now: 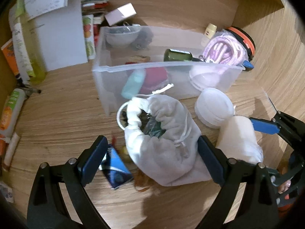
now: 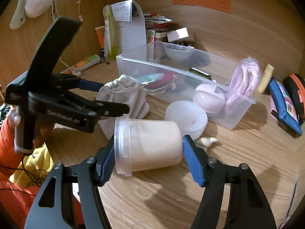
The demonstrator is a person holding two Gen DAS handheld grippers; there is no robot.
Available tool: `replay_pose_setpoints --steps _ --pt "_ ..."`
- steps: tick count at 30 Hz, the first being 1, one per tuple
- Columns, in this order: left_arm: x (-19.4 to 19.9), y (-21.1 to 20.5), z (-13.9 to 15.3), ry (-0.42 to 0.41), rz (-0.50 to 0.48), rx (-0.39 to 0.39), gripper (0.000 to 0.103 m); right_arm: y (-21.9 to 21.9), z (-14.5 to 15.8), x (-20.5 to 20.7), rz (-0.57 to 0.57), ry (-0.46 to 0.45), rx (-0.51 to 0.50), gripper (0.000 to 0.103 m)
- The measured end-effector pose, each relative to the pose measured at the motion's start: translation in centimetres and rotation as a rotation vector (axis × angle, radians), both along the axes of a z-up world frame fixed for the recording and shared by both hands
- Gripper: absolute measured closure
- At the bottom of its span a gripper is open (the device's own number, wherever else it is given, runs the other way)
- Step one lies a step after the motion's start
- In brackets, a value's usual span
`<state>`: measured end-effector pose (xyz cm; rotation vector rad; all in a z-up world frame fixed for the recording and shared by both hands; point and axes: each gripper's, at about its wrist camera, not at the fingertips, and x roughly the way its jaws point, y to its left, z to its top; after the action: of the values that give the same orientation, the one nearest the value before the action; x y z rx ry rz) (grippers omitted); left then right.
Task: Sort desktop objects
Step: 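Grasp the beige cylinder jar with the right tool while the left grasps the white drawstring bag, then carry the jar and white bag over the clear box and lower them in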
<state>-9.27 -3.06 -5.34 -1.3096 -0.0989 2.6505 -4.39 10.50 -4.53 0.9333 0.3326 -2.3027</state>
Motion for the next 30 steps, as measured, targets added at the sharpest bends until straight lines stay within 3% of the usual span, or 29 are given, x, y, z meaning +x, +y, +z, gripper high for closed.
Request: replay_pose_setpoints --steps 8,13,17,18,20,27,30 --pt "-1.3 0.6 -0.8 -0.024 0.004 0.031 0.008 0.1 -0.7 -0.4 0.017 -0.028 0.022 0.037" --pt "-0.8 0.9 -0.7 0.025 -0.018 -0.014 0.036 0.4 -0.6 -0.7 0.007 -0.035 -0.007 0.040" --pt "-0.5 0.4 -0.5 0.050 -0.015 0.025 0.046 0.6 0.0 -0.8 -0.022 -0.051 -0.046 0.040" --pt "-0.5 0.3 -0.3 0.054 -0.011 0.036 0.056 0.7 0.3 -0.8 -0.029 -0.050 -0.057 0.040" --pt "-0.4 -0.5 -0.1 0.056 -0.008 0.074 0.061 1.0 1.0 -0.8 -0.040 -0.040 -0.078 0.041" --pt "1.4 -1.1 2.2 0.107 0.005 0.081 0.064 1.0 2.4 -0.6 -0.058 -0.006 -0.088 0.041" --pt "2.2 -1.3 3.6 0.136 -0.002 0.040 0.064 0.8 2.8 -0.6 -0.058 -0.001 -0.097 0.041"
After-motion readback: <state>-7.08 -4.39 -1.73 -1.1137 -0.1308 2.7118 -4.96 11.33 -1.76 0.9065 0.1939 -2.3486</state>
